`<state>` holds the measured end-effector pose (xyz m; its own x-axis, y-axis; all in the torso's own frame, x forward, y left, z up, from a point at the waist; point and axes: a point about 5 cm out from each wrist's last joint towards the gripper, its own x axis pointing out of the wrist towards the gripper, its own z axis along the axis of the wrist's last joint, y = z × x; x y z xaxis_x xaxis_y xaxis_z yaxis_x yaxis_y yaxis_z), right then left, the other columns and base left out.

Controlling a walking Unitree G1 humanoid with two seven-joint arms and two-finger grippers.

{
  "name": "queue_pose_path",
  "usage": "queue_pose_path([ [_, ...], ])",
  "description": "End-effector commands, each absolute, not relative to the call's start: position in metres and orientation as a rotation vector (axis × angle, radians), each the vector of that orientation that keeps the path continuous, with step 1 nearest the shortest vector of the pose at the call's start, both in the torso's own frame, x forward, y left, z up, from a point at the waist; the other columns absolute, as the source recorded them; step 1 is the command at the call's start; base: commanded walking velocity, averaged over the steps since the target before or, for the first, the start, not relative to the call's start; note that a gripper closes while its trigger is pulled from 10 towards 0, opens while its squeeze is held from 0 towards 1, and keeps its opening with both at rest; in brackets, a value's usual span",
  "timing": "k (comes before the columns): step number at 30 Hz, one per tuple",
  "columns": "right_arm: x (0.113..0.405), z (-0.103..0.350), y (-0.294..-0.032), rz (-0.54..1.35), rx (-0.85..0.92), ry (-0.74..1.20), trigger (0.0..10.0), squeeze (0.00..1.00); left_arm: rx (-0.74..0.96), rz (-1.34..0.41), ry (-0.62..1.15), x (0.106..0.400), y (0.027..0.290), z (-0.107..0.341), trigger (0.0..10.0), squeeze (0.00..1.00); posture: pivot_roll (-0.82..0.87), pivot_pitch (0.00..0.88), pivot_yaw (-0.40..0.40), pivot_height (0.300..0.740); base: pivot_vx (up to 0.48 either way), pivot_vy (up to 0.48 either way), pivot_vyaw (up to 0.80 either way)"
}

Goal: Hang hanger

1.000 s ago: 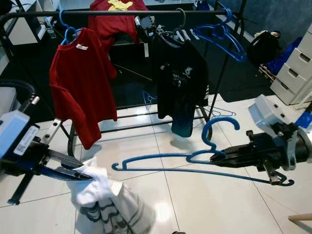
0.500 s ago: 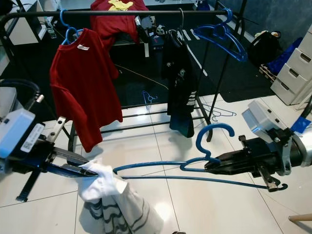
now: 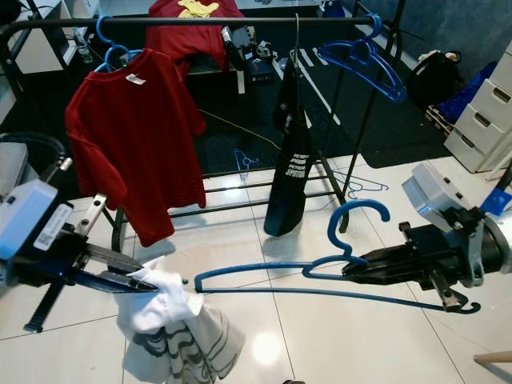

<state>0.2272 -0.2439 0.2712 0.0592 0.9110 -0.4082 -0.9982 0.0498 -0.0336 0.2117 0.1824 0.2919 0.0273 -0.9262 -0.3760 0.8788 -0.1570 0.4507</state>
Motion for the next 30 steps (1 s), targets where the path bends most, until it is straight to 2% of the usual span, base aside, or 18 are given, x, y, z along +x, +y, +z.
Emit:
queue_pose_path([
  [1,0.225,0.273,-0.246,1.488,-0.367,0.314,10.0,0.0,0.717,-1.575,-0.106,0.211,0.186,0.296,10.0,0.0,-0.13,0.135,0.014,0.74,0.0,0.0,0.0],
  [11,0.223,0.267,-0.238,1.551,-0.358,0.348,10.0,0.0,0.728,-1.59,-0.116,0.211,0.183,0.296,10.0,0.0,-0.12,0.133,0.01,0.74,0.0,0.0,0.0],
  [21,0.22,0.256,-0.227,1.635,-0.328,0.386,10.0,0.0,0.813,-1.574,-0.163,0.215,0.177,0.3,10.0,0.0,-0.12,0.129,0.009,0.74,0.0,0.0,0.0],
  [23,0.218,0.246,-0.215,1.681,-0.305,0.389,10.0,0.0,0.841,-1.582,-0.238,0.216,0.167,0.306,10.0,0.0,-0.11,0.126,0.009,0.74,0.0,0.0,0.0],
  [30,0.224,0.242,-0.207,1.666,-0.298,0.358,10.0,0.0,0.84,-1.612,-0.298,0.211,0.156,0.311,10.0,0.0,-0.11,0.122,0.011,0.74,0.0,0.0,0.0],
])
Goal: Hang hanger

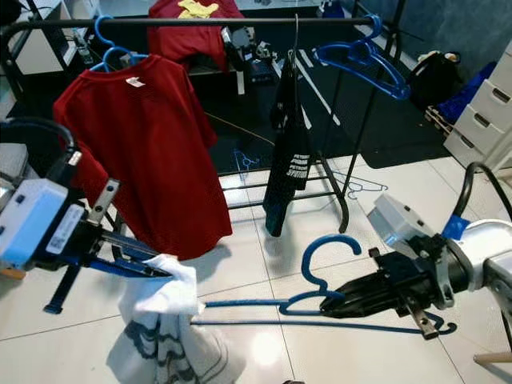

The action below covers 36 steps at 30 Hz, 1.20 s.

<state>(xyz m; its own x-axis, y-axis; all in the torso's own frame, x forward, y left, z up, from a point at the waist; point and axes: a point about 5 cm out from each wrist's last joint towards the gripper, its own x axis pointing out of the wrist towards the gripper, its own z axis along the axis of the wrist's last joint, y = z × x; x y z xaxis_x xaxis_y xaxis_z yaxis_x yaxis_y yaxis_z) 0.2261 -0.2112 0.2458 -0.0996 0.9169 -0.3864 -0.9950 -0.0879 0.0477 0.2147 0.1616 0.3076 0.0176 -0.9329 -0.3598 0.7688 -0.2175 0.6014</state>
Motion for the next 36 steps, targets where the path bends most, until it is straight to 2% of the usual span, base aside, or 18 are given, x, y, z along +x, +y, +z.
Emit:
queue_pose_path([
  [1,0.231,0.24,-0.202,1.628,-0.308,0.331,10.0,0.0,0.835,-1.621,-0.33,0.209,0.152,0.313,10.0,0.0,-0.11,0.12,0.012,0.74,0.0,0.0,0.0],
  [4,0.243,0.234,-0.188,1.564,-0.292,0.267,10.0,0.0,0.834,-1.613,-0.396,0.208,0.146,0.317,10.0,0.0,-0.1,0.12,0.01,0.74,0.0,0.0,0.0],
  [15,0.246,0.221,-0.166,1.584,-0.241,0.238,10.0,0.0,0.87,-1.587,-0.461,0.211,0.136,0.319,10.0,0.0,-0.1,0.115,0.007,0.74,0.0,0.0,0.0],
  [19,0.248,0.211,-0.156,1.576,-0.242,0.253,10.0,0.0,0.941,-1.52,-0.477,0.217,0.136,0.322,10.0,0.0,-0.1,0.117,0.007,0.74,0.0,0.0,0.0],
  [25,0.251,0.207,-0.155,1.545,-0.255,0.27,10.0,0.0,0.949,-1.508,-0.481,0.217,0.136,0.323,10.0,0.0,-0.1,0.119,0.007,0.74,0.0,0.0,0.0],
  [26,0.259,0.192,-0.151,1.448,-0.272,0.343,10.0,0.0,0.938,-1.504,-0.501,0.218,0.135,0.324,10.0,0.0,-0.1,0.122,0.006,0.74,0.0,0.0,0.0],
  [29,0.265,0.182,-0.149,1.377,-0.29,0.396,10.0,0.0,0.93,-1.501,-0.517,0.218,0.134,0.325,10.0,0.0,-0.1,0.122,0.006,0.74,0.0,0.0,0.0],
  [30,0.272,0.172,-0.142,1.293,-0.26,0.431,10.0,0.0,0.908,-1.504,-0.541,0.218,0.132,0.325,10.0,0.0,-0.1,0.124,0.004,0.74,0.0,0.0,0.0],
  [32,0.282,0.167,-0.126,1.191,-0.153,0.402,10.0,0.0,0.875,-1.512,-0.568,0.215,0.128,0.324,10.0,0.0,-0.1,0.126,0.005,0.74,0.0,0.0,0.0],
  [36,0.291,0.172,-0.115,1.124,-0.037,0.336,10.0,0.0,0.858,-1.515,-0.576,0.212,0.126,0.321,10.0,0.0,-0.1,0.127,0.005,0.74,0.0,0.0,0.0],
])
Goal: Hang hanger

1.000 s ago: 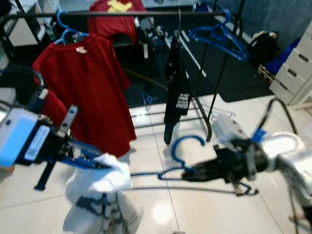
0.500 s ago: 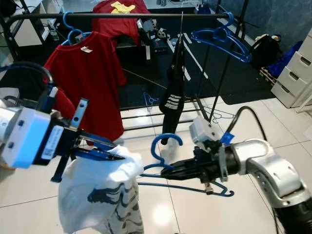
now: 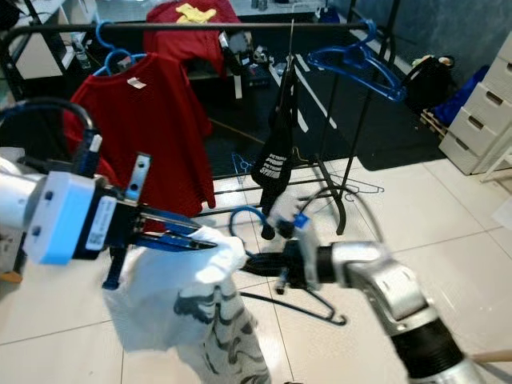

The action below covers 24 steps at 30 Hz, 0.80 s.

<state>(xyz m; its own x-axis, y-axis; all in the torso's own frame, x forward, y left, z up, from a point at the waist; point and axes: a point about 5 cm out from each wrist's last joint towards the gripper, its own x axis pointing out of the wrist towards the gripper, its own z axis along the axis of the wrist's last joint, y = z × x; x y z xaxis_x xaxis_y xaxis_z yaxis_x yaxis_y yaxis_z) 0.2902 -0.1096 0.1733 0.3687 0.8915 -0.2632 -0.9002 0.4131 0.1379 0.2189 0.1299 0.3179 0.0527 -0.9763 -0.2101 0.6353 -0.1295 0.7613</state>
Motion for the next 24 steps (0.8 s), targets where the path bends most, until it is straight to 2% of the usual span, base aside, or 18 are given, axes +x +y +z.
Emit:
queue_pose_path([
  [1,0.298,0.176,-0.112,1.069,0.03,0.3,10.0,0.0,0.85,-1.511,-0.576,0.211,0.126,0.32,10.0,0.0,-0.09,0.128,0.006,0.74,0.0,0.0,0.0],
  [4,0.313,0.18,-0.114,0.939,0.143,0.267,10.0,0.0,0.836,-1.496,-0.573,0.209,0.127,0.317,10.0,0.0,-0.09,0.13,0.003,0.74,0.0,0.0,0.0],
  [9,0.322,0.18,-0.117,0.862,0.166,0.26,10.0,0.0,0.831,-1.486,-0.568,0.209,0.128,0.315,10.0,0.0,-0.09,0.131,0.001,0.74,0.0,0.0,0.0],
  [12,0.336,0.192,-0.123,0.753,0.32,0.199,10.0,0.0,0.819,-1.476,-0.548,0.21,0.124,0.31,10.0,0.0,-0.09,0.131,-0.003,0.74,0.0,0.0,0.0],
  [15,0.341,0.206,-0.123,0.722,0.478,0.146,10.0,0.0,0.792,-1.485,-0.528,0.209,0.118,0.302,10.0,0.0,-0.09,0.132,-0.001,0.74,0.0,0.0,0.0],
  [16,0.341,0.206,-0.123,0.722,0.478,0.146,10.0,0.0,0.792,-1.485,-0.528,0.209,0.118,0.302,10.0,0.0,-0.09,0.132,-0.001,0.74,0.0,0.0,0.0],
  [18,0.345,0.221,-0.12,0.699,0.644,0.092,10.0,0.0,0.741,-1.52,-0.507,0.205,0.106,0.289,10.0,0.0,-0.08,0.133,0.001,0.74,0.0,0.0,0.0],
  [24,0.346,0.24,-0.108,0.73,0.788,0.053,10.0,0.0,0.703,-1.562,-0.445,0.205,0.086,0.259,10.0,0.0,-0.08,0.136,0.002,0.74,0.0,0.0,0.0],
])
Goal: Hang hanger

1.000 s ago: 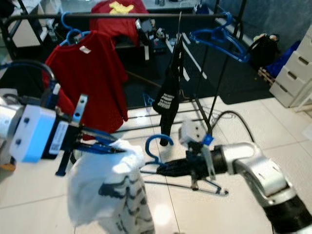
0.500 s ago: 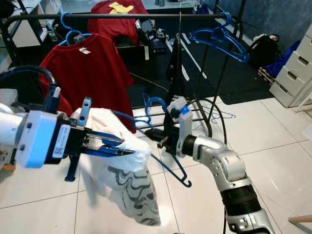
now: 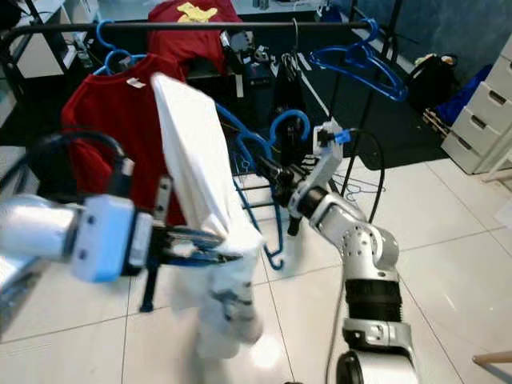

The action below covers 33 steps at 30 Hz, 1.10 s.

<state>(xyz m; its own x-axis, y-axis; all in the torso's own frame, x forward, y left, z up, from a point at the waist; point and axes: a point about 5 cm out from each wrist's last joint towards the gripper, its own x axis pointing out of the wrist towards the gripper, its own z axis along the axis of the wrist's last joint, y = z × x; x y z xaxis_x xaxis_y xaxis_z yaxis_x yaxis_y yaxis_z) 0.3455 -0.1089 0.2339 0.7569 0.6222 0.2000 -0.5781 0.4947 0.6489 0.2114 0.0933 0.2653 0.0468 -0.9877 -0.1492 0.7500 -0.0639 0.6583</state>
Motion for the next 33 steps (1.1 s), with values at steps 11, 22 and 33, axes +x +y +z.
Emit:
queue_pose_path([
  [11,0.309,0.234,-0.069,1.046,0.609,0.232,10.0,0.0,0.77,-1.314,-0.468,0.236,0.071,0.241,10.0,0.0,-0.09,0.141,0.003,0.74,0.0,0.0,0.0],
  [22,0.3,0.239,-0.078,1.076,0.625,0.141,10.0,0.0,0.835,-1.105,-0.5,0.249,0.089,0.252,10.0,0.0,-0.08,0.146,0.008,0.74,0.0,0.0,0.0],
  [33,0.32,0.254,-0.095,0.896,0.834,0.012,10.0,0.0,0.836,-1.116,-0.493,0.244,0.084,0.24,10.0,0.0,-0.07,0.147,0.01,0.74,0.0,0.0,0.0],
])
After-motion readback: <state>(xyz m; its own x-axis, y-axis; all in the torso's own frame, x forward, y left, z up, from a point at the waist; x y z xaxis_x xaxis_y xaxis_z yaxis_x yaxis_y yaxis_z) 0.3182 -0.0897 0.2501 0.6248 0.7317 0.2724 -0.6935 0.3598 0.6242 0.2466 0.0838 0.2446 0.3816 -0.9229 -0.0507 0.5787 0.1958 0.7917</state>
